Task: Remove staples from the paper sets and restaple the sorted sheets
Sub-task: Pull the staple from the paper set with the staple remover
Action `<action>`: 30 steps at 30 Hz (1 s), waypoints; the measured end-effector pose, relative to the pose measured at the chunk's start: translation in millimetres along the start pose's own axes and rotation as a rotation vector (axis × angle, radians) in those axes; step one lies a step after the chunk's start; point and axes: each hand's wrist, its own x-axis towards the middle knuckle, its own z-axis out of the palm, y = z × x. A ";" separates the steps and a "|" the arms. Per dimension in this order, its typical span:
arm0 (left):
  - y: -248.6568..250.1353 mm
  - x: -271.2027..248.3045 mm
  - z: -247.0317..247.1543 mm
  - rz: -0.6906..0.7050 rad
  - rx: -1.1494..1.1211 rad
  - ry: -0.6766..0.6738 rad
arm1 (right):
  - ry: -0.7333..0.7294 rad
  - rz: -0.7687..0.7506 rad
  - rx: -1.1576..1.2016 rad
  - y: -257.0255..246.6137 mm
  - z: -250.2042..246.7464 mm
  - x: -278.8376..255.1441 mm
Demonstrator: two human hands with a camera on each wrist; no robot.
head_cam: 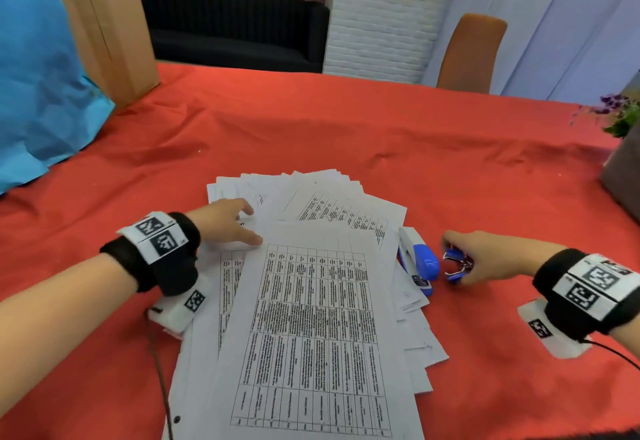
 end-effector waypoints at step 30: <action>-23.0 -2.9 20.5 -0.142 -0.911 -0.229 | 0.256 -0.572 -0.176 -255.1 -25.1 78.0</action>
